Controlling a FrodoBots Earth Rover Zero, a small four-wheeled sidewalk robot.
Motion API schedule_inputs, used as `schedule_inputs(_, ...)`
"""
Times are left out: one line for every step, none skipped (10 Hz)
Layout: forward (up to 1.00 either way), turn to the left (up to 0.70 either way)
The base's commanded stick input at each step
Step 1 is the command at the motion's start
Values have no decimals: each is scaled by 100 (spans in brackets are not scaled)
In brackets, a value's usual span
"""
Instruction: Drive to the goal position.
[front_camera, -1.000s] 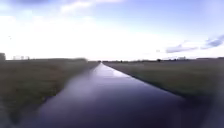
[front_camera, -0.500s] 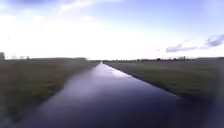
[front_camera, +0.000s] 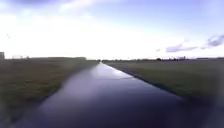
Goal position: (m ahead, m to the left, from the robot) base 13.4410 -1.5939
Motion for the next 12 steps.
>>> schedule_inputs(45,-20)
schedule_inputs(45,0)
schedule_inputs(45,0)
schedule_inputs(45,0)
schedule_inputs(45,0)
schedule_inputs(45,0)
schedule_inputs(45,0)
schedule_inputs(45,0)
schedule_inputs(45,6)
schedule_inputs(45,23)
schedule_inputs(45,15)
schedule_inputs(45,0)
